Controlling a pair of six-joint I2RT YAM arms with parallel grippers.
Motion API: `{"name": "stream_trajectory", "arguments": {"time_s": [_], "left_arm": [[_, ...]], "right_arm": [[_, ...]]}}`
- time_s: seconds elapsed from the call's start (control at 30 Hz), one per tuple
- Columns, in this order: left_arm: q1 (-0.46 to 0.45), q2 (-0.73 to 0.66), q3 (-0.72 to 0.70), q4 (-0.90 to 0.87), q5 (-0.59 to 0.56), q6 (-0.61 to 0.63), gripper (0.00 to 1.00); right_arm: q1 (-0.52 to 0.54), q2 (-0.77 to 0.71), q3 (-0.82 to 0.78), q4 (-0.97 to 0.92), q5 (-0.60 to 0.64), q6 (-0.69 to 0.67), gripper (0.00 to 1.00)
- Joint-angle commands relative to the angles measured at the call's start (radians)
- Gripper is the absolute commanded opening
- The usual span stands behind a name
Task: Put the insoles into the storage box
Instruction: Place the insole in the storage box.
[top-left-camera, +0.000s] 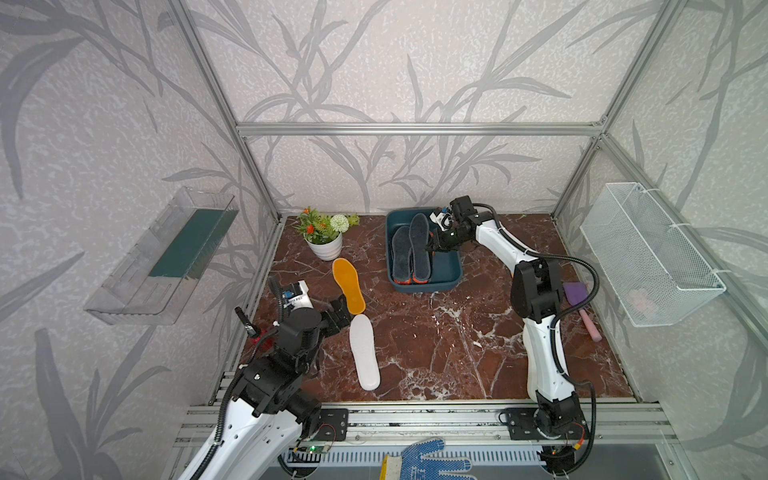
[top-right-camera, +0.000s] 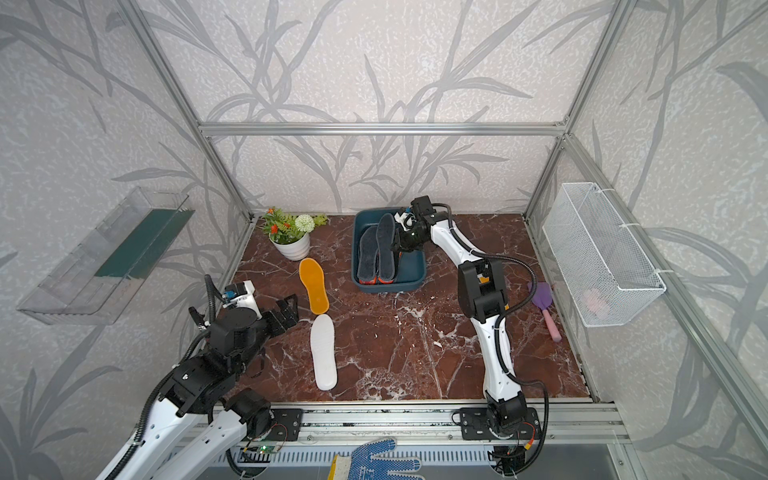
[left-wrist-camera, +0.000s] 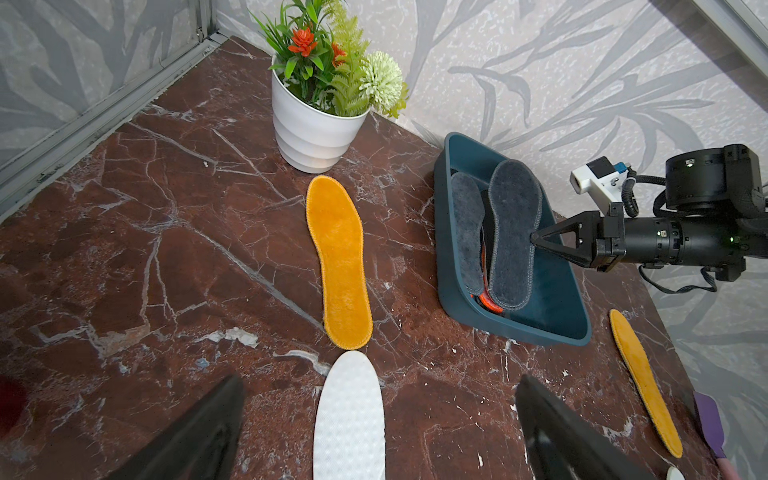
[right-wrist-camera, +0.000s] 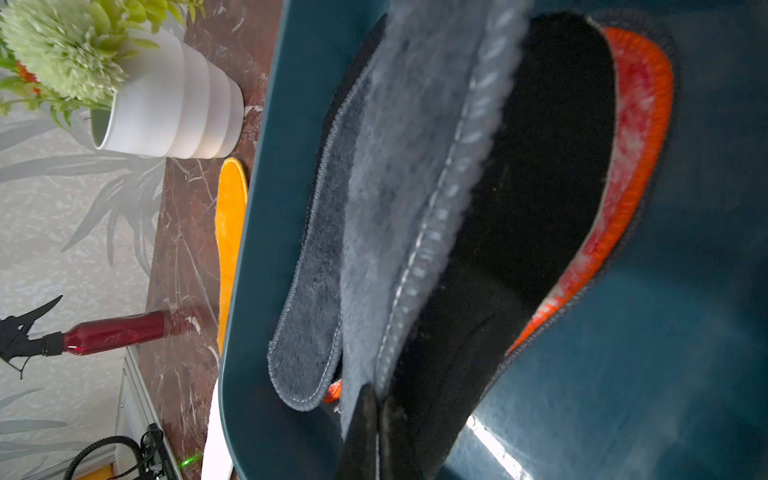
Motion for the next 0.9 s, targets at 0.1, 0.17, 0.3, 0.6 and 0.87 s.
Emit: {"name": "stream_trajectory", "arguments": {"time_s": [0.1, 0.17, 0.3, 0.6, 0.87], "left_arm": [[0.003, -0.012, -0.014, -0.033, -0.032, -0.015, 0.99], [0.004, -0.011, -0.014, -0.037, -0.036, -0.018, 0.99], [0.004, -0.011, -0.016, -0.05, -0.056, -0.029, 0.99], [0.004, -0.015, -0.048, -0.044, -0.087, -0.069, 0.99], [0.004, -0.002, -0.091, 0.001, -0.079, -0.08, 0.99]], "right_arm": [[-0.001, 0.043, 0.06, -0.086, 0.043, -0.034, 0.17], [-0.001, 0.04, 0.06, -0.089, 0.056, -0.035, 0.31], [0.007, 0.004, 0.058, -0.094, 0.097, -0.046, 0.6], [0.068, -0.225, 0.024, -0.105, 0.291, -0.084, 0.93], [0.11, -0.799, -0.672, 0.314, 0.404, -0.06, 1.0]]}}
